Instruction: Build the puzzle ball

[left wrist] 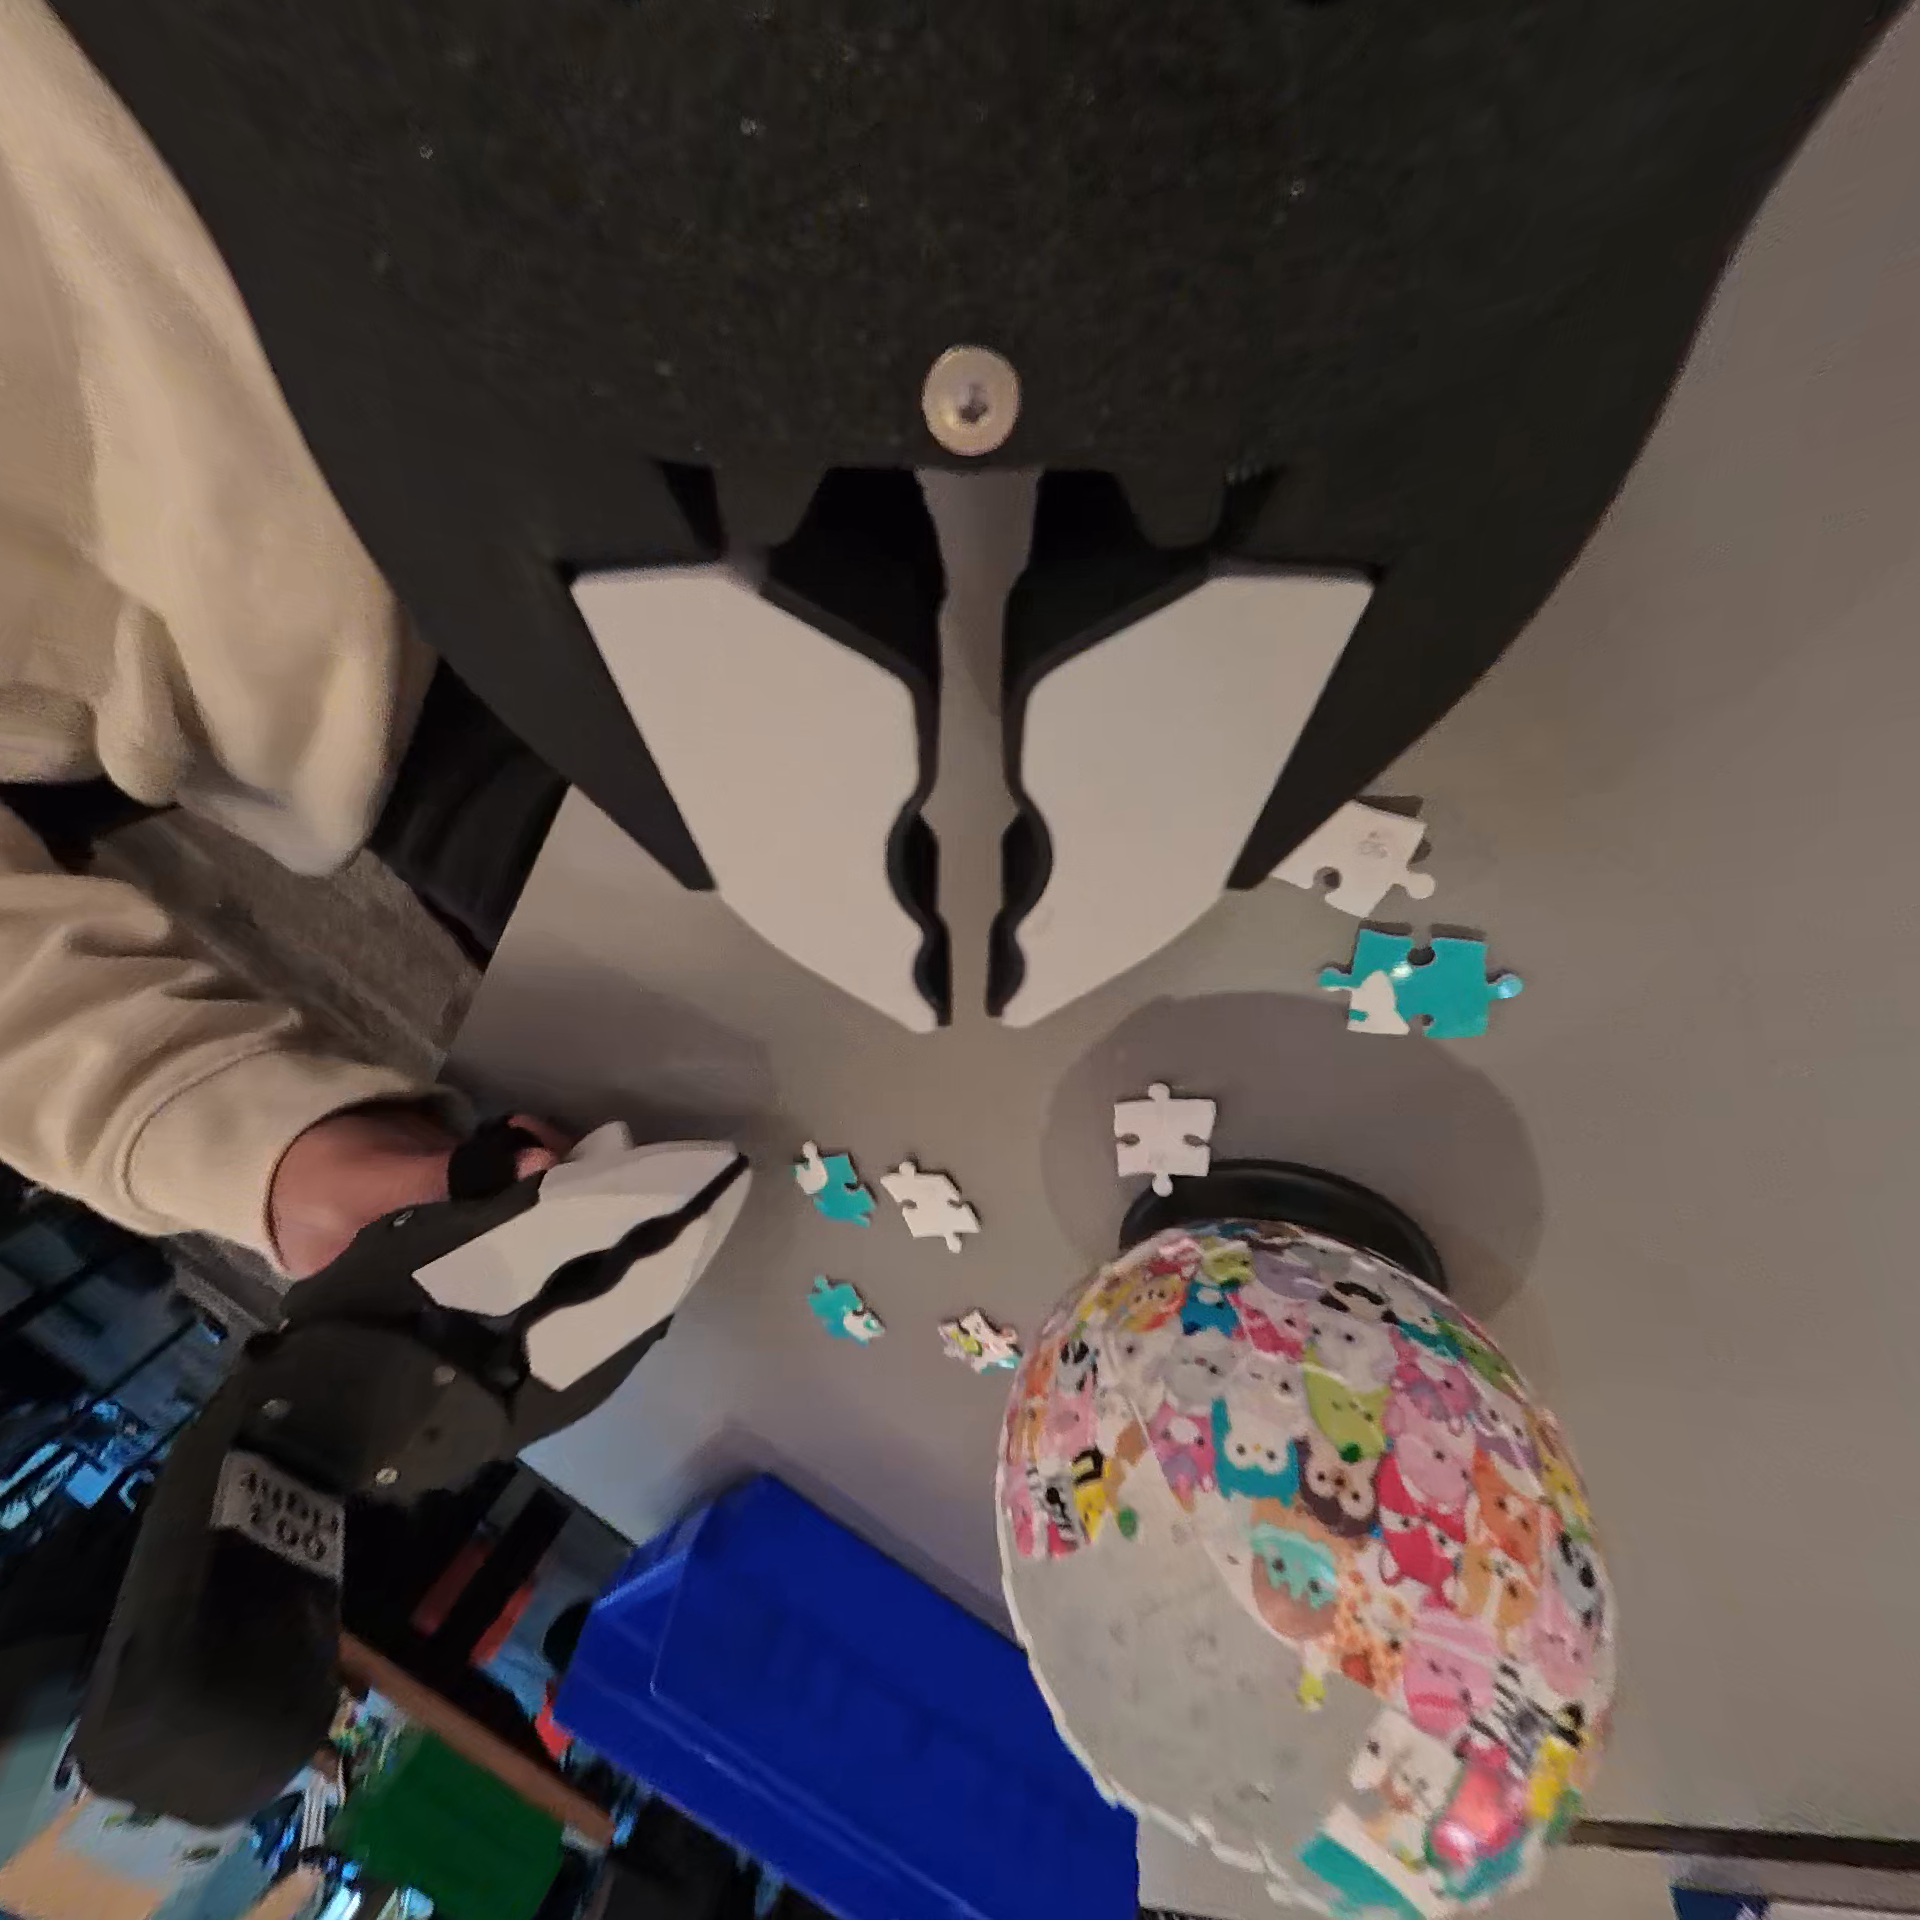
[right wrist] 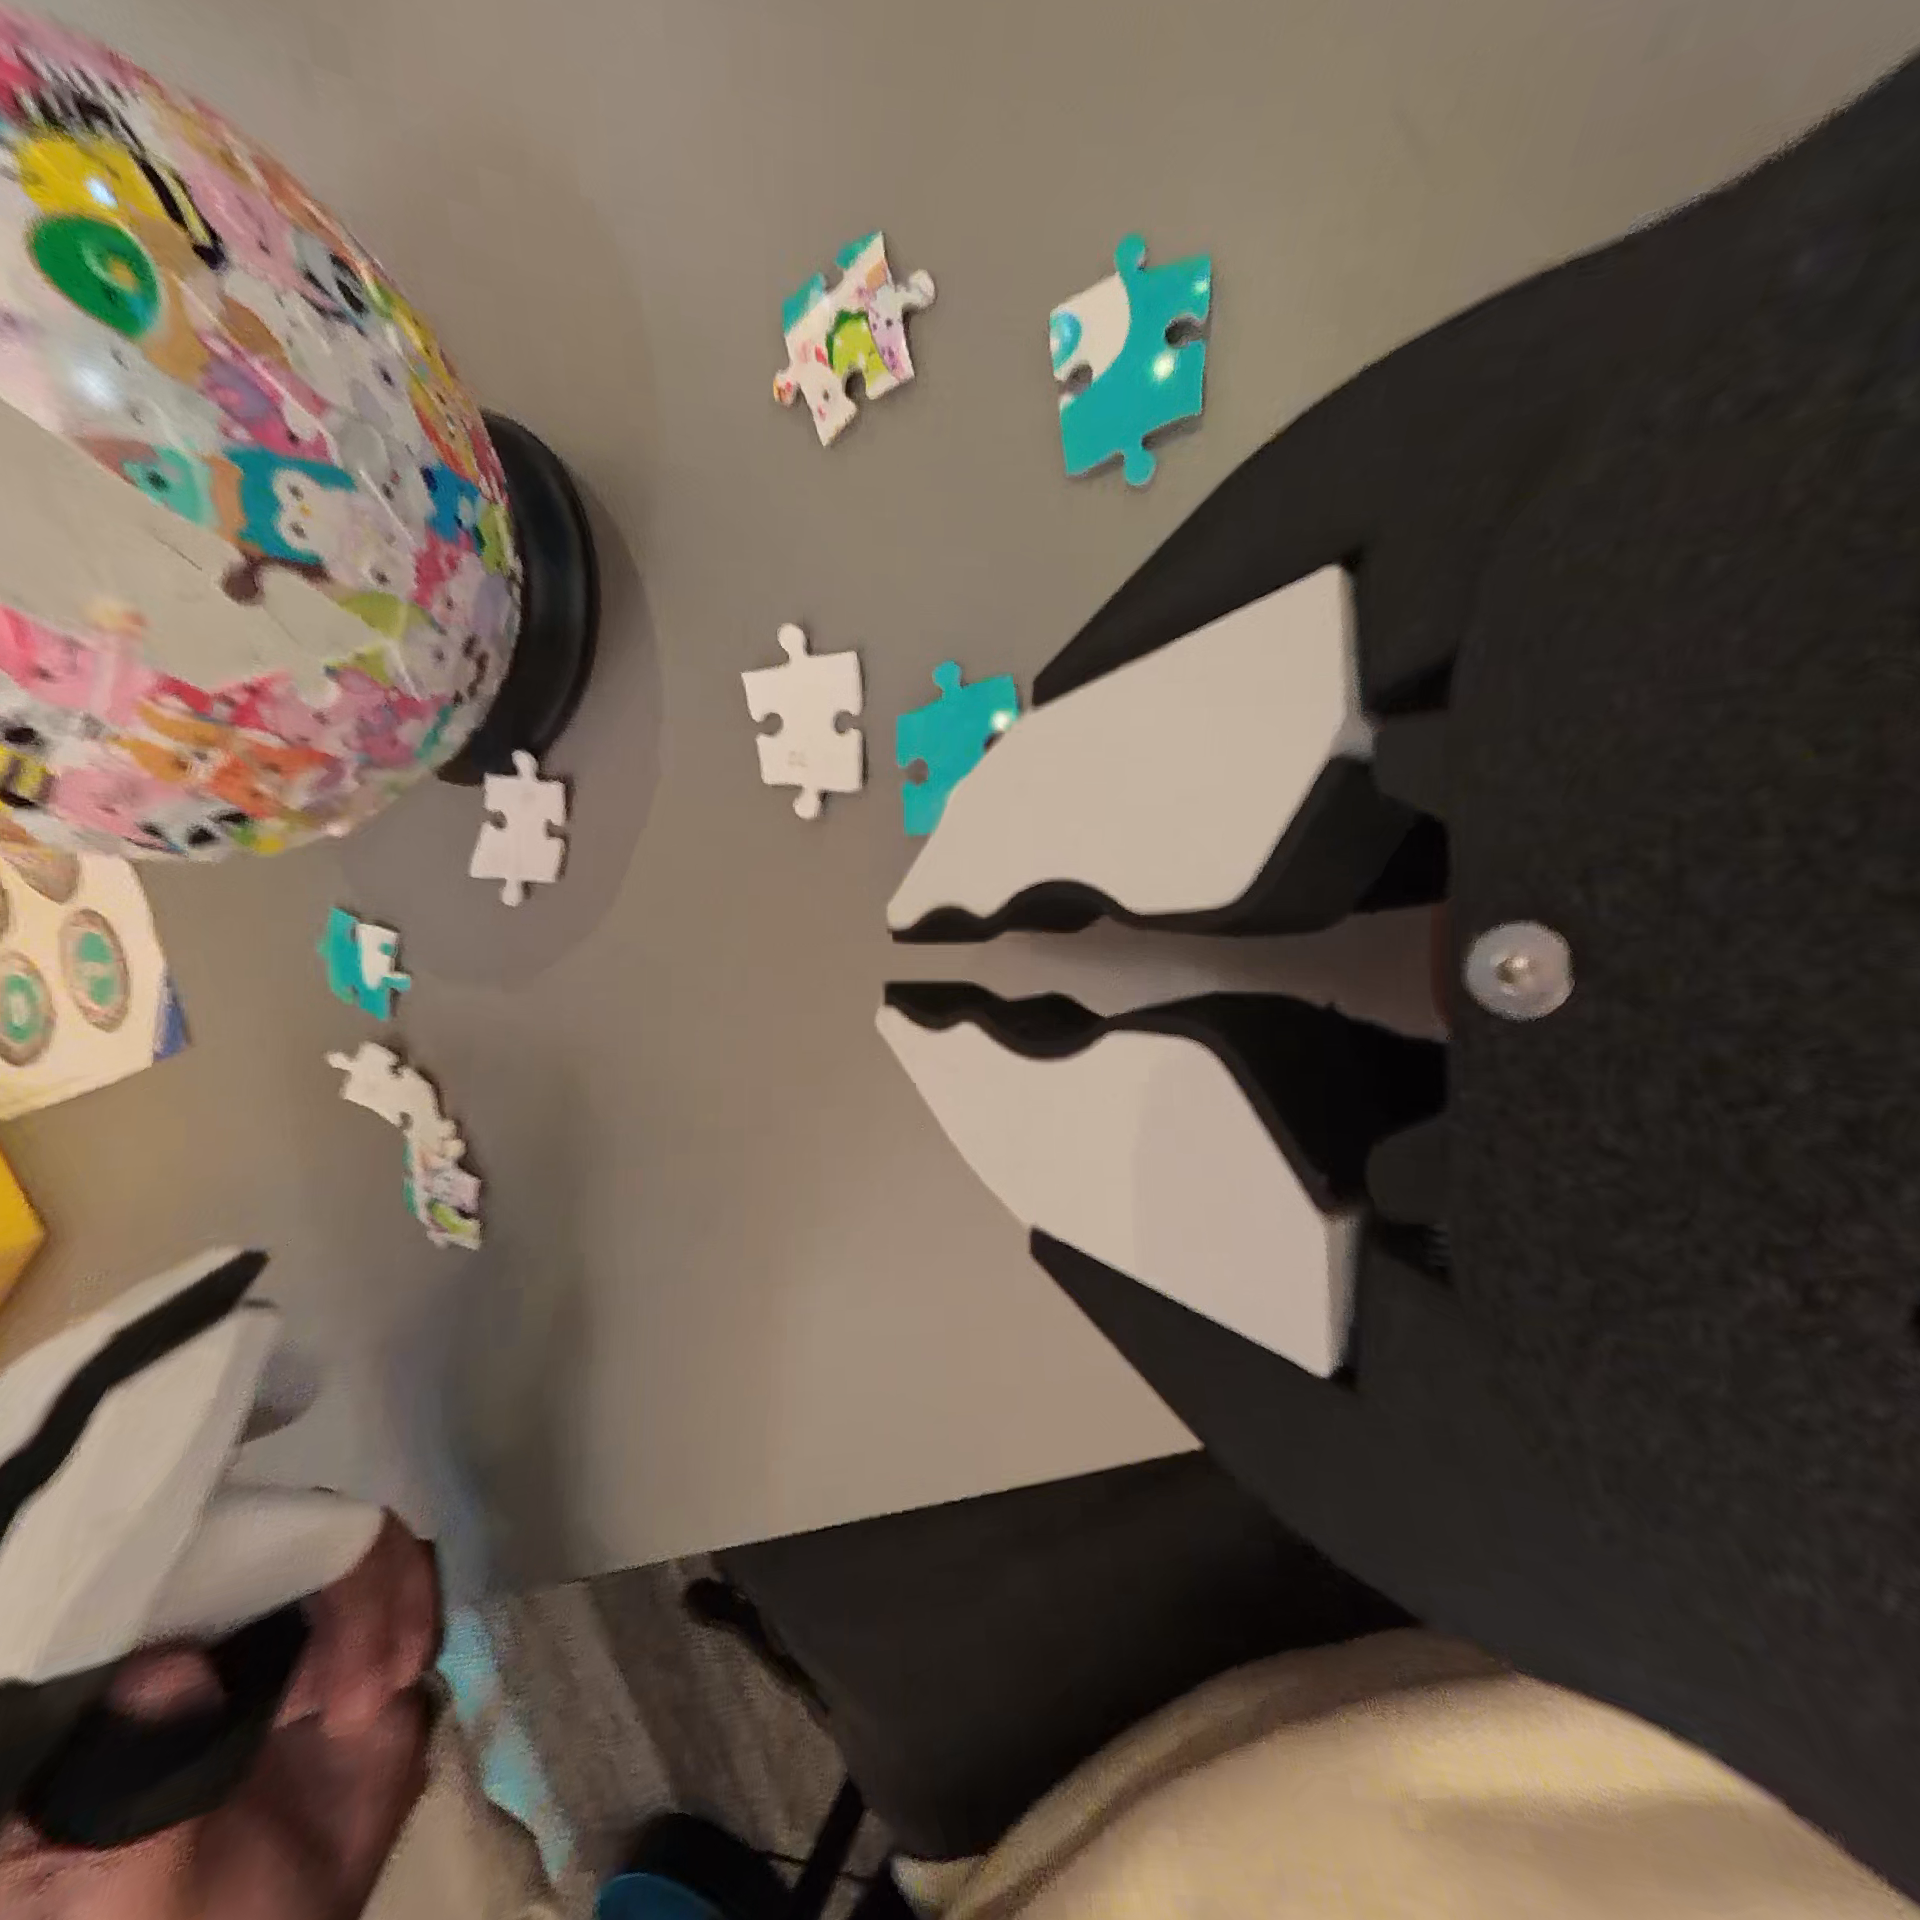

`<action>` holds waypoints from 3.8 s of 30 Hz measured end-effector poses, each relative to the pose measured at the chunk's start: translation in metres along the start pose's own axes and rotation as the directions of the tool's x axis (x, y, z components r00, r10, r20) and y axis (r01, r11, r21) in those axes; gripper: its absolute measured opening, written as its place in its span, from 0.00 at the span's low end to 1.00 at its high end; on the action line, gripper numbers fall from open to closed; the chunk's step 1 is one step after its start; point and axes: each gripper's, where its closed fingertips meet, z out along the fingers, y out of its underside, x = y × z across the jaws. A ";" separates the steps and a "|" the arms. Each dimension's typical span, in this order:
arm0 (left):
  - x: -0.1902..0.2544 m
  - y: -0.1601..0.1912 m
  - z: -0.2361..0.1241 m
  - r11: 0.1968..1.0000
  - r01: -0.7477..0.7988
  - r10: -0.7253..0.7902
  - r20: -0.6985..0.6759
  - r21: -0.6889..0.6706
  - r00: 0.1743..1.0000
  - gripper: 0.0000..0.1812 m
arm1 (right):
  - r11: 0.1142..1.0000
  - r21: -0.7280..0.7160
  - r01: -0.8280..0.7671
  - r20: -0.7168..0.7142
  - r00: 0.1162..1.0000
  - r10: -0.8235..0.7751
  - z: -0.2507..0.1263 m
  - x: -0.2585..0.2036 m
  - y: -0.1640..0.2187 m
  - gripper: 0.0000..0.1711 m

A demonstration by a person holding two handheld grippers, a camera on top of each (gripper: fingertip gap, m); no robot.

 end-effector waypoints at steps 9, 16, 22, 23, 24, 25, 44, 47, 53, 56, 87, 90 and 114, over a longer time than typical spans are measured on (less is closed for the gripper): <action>-0.006 0.035 0.030 0.978 -0.008 0.010 0.006 -0.207 1.000 0.01 | 0.991 -0.108 0.073 0.019 0.997 -0.072 0.006 -0.009 0.016 0.00; -0.003 0.050 0.030 0.952 -0.111 0.133 0.058 -0.286 0.989 0.03 | 0.977 -0.180 0.112 0.023 0.994 -0.110 0.007 -0.015 0.030 0.01; -0.004 0.055 0.032 0.942 -0.111 0.136 0.058 -0.318 0.989 0.04 | 0.978 -0.181 0.108 0.013 0.994 -0.107 0.004 -0.014 0.032 0.01; -0.004 0.054 0.032 0.942 -0.110 0.135 0.057 -0.317 0.989 0.04 | 0.977 -0.182 0.110 0.011 0.994 -0.110 0.004 -0.014 0.032 0.01; -0.004 0.054 0.032 0.943 -0.107 0.132 0.058 -0.315 0.990 0.04 | 0.977 -0.183 0.113 0.010 0.993 -0.114 0.004 -0.014 0.032 0.01; -0.004 0.054 0.032 0.944 -0.103 0.127 0.057 -0.314 0.990 0.04 | 0.976 -0.184 0.116 0.009 0.993 -0.116 0.004 -0.015 0.032 0.01; 0.000 0.063 0.039 0.895 -0.226 0.266 0.054 -0.385 0.962 0.07 | 0.973 -0.184 0.137 0.055 0.990 -0.129 0.005 -0.019 0.031 0.03; 0.003 0.064 0.041 0.887 -0.259 0.299 0.047 -0.383 0.953 0.08 | 0.973 -0.184 0.141 0.064 0.989 -0.132 0.005 -0.018 0.031 0.02; 0.003 0.064 0.040 0.888 -0.258 0.298 0.048 -0.381 0.953 0.09 | 0.973 -0.182 0.139 0.069 0.989 -0.128 0.005 -0.019 0.030 0.02; 0.002 0.064 0.039 0.893 -0.241 0.284 0.059 -0.380 0.957 0.09 | 0.972 -0.184 0.148 0.064 0.988 -0.138 0.005 -0.019 0.030 0.02; -0.066 -0.079 0.061 0.611 0.776 -0.751 -0.426 -0.156 0.505 0.72 | 0.567 -0.269 -0.778 0.600 0.324 0.731 0.037 0.092 -0.126 0.78; -0.069 -0.086 0.064 0.629 0.765 -0.742 -0.403 -0.140 0.536 0.76 | 0.619 -0.259 -0.742 0.589 0.386 0.710 0.038 0.091 -0.129 0.80; -0.090 -0.082 0.079 0.502 0.803 -0.850 -0.355 -0.321 0.389 0.61 | 0.556 -0.385 -0.736 0.579 0.277 0.767 0.050 0.118 -0.132 0.72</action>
